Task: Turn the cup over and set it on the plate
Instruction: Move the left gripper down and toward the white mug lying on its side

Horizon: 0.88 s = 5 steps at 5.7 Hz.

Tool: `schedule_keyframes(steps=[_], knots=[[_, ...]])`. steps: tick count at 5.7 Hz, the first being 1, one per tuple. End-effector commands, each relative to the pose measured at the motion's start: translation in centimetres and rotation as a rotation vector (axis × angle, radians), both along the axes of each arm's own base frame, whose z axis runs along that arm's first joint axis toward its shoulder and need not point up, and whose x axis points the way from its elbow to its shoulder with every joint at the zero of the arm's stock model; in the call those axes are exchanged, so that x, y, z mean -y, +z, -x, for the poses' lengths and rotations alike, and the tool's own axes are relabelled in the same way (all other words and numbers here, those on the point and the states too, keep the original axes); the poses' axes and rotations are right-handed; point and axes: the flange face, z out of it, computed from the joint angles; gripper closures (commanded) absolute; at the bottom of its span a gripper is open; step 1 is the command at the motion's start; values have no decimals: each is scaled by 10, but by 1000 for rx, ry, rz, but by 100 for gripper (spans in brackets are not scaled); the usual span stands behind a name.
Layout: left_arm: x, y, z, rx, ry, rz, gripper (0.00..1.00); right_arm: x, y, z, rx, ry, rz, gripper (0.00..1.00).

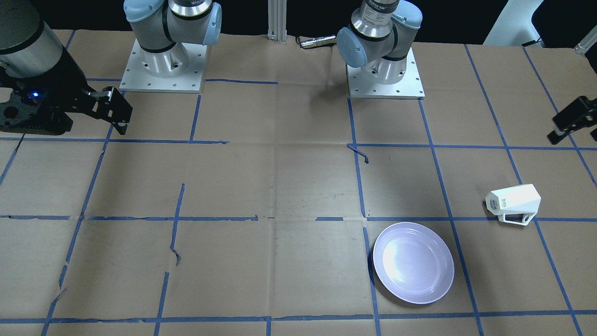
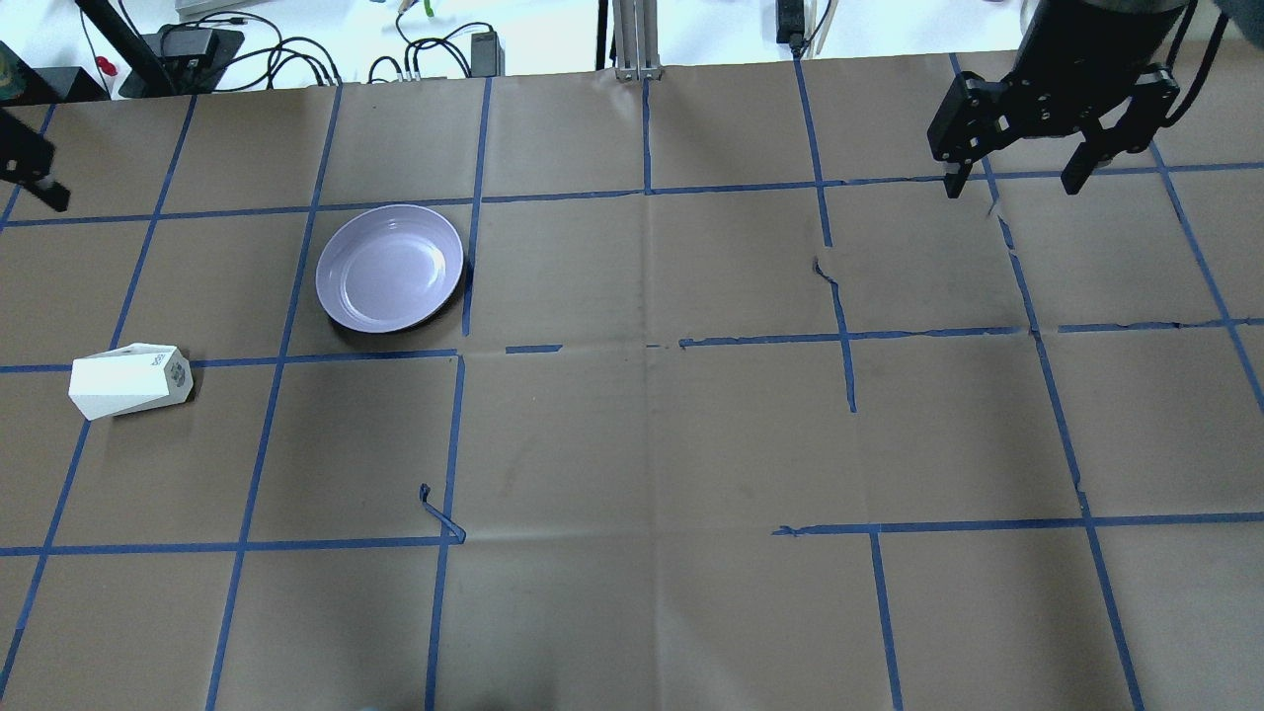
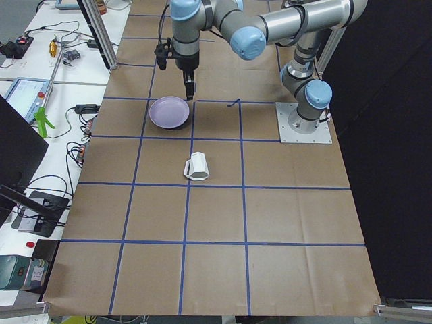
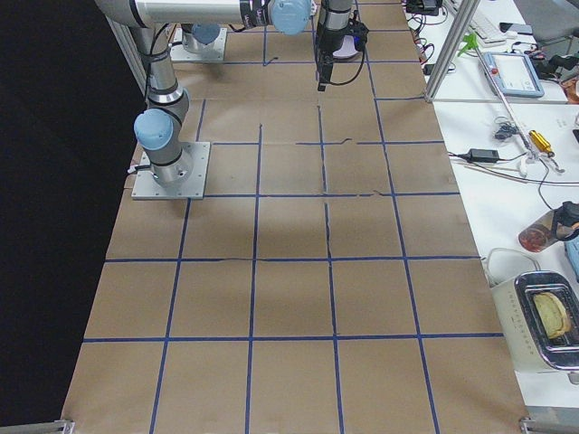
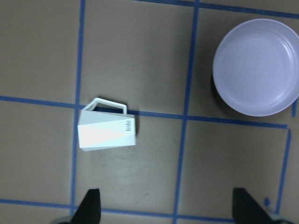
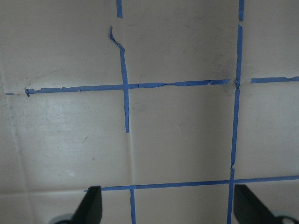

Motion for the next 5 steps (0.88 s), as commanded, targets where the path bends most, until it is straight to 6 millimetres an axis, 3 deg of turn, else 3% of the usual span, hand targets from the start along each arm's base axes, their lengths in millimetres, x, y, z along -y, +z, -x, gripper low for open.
schedule_keyframes(steps=[1,2,3,4,5], knots=[[-45,-34,-148,-24,-147,-16,0,0,0,0,1,0,0,0],[-44,-39,-174,-26,-190,-10,0,0,0,0,0,0,0,0],[-39,-46,-177,-61,-188,20,0,0,0,0,0,0,0,0],[-45,-71,-202,-164,-134,82,0,0,0,0,0,0,0,0],[-53,-120,-237,-313,-55,123,0,0,0,0,1,0,0,0]])
